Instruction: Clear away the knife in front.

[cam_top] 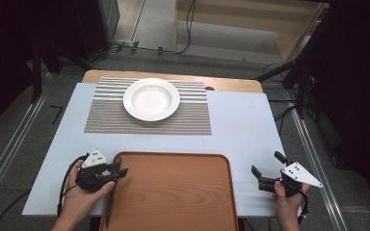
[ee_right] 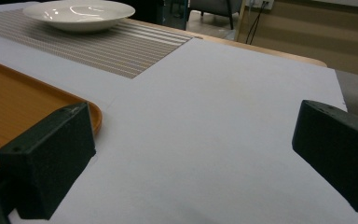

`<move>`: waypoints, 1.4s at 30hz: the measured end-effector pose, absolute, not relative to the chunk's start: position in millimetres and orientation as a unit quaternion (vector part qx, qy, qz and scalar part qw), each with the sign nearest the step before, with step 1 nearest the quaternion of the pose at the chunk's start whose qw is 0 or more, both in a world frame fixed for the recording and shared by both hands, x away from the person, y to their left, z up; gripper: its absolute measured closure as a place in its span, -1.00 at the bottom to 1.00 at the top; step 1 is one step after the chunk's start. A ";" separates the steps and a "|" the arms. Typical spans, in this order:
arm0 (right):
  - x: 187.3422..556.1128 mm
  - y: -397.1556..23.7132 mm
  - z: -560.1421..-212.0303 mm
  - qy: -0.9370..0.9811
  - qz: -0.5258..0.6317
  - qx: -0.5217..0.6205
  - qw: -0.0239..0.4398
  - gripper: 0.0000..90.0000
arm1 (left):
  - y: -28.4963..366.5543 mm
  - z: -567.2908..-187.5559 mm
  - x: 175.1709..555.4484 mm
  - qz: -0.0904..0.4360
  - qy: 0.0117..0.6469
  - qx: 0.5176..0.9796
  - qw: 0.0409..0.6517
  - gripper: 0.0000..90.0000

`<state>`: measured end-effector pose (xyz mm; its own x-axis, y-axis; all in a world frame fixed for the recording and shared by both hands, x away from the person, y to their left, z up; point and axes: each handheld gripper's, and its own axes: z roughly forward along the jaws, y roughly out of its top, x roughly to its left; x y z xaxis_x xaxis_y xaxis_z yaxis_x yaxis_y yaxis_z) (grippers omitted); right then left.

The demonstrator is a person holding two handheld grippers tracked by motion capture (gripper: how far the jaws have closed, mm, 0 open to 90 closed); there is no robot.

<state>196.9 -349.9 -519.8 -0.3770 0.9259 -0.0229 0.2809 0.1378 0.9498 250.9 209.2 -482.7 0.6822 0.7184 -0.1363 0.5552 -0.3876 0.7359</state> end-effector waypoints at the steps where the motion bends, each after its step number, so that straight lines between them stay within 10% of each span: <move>1: 197.0 -349.9 -519.8 0.676 0.481 0.446 0.335 -1.00 | 210.1 -481.3 250.2 0.110 0.382 0.823 0.406 0.17; 23: 197.1 -349.6 -519.9 0.676 0.480 0.447 0.336 -1.00 | 240.9 -471.7 252.6 0.159 0.380 0.769 0.489 -0.81; 42: 197.1 -349.6 -519.9 0.676 0.480 0.447 0.336 -1.00 | 272.9 -468.7 253.9 0.183 0.381 0.745 0.516 -1.00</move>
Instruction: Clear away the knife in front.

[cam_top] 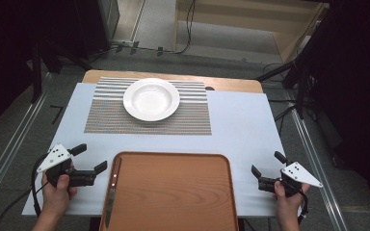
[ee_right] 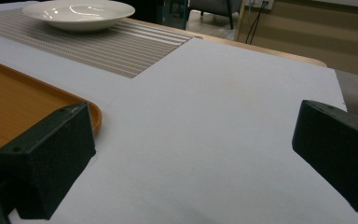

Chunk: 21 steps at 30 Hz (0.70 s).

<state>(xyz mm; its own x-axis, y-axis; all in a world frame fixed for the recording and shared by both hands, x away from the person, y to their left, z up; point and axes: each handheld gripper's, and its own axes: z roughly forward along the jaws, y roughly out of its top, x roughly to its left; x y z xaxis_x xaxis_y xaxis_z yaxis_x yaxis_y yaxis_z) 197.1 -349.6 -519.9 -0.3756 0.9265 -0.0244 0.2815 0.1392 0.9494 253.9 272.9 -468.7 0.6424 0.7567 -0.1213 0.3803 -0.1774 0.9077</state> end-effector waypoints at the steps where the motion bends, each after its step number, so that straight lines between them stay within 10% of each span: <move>1: 197.0 -349.6 -519.9 0.676 0.480 0.447 0.336 -1.00 | 274.7 -469.0 254.0 0.185 0.383 0.744 0.515 -1.00; 21: 197.1 -349.5 -519.9 0.676 0.480 0.447 0.336 -1.00 | 307.9 -474.4 257.5 0.210 0.412 0.722 0.515 -1.00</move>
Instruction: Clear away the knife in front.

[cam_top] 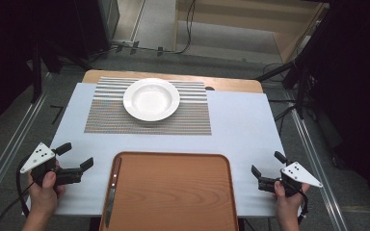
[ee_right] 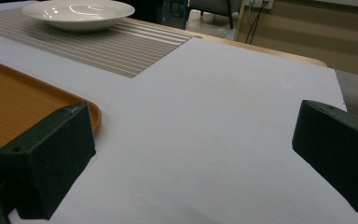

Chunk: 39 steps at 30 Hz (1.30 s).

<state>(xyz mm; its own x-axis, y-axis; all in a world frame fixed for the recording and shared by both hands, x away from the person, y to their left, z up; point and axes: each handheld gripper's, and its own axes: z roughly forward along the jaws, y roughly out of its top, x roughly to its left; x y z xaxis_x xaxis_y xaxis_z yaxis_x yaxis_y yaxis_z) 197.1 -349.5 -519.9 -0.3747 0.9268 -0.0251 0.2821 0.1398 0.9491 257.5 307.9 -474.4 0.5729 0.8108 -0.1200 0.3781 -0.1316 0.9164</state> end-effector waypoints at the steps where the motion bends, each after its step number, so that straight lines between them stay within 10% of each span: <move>1: 197.4 -349.5 -519.9 0.676 0.480 0.446 0.336 -1.00 | 309.5 -475.0 257.5 0.211 0.412 0.721 0.515 -1.00; 39: 197.7 -350.6 -520.1 0.671 0.481 0.454 0.335 -1.00 | 332.0 -489.5 257.8 0.229 0.436 0.697 0.522 -1.00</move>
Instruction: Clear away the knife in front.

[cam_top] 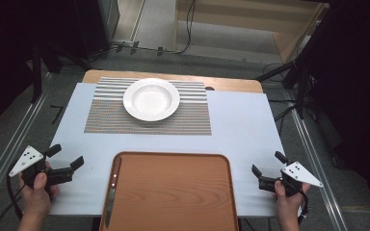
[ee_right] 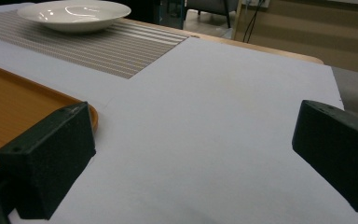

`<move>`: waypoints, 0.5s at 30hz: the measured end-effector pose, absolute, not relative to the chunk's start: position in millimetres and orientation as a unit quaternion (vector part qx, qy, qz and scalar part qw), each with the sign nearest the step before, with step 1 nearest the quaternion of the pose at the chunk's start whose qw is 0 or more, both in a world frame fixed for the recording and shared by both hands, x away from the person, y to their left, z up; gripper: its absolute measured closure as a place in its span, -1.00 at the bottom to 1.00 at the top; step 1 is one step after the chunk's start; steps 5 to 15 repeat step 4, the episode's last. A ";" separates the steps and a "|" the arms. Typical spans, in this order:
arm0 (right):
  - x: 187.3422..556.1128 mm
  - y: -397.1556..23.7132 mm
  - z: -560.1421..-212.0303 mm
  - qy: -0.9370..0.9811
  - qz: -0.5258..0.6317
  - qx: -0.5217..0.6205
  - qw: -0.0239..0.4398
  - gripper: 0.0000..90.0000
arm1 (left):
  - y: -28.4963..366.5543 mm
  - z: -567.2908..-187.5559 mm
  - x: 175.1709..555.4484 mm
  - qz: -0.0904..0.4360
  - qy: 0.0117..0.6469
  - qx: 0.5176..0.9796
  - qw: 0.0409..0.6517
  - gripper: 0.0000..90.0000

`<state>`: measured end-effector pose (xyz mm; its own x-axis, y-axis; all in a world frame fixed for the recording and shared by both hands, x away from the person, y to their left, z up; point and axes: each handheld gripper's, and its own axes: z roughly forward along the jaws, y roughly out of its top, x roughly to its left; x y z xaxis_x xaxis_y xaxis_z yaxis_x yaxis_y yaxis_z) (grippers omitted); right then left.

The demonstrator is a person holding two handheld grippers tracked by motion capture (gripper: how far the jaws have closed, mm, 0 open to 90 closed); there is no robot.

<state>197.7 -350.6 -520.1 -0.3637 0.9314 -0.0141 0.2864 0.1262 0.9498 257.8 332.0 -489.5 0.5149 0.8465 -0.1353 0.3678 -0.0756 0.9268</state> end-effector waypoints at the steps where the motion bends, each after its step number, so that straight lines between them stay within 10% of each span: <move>1: 197.8 -350.6 -520.2 0.670 0.481 0.455 0.335 -1.00 | 331.2 -489.5 257.7 0.231 0.436 0.698 0.519 -1.00; 15: 197.3 -350.8 -519.9 0.668 0.480 0.458 0.337 -1.00 | 329.2 -489.8 258.5 0.233 0.433 0.704 0.512 -1.00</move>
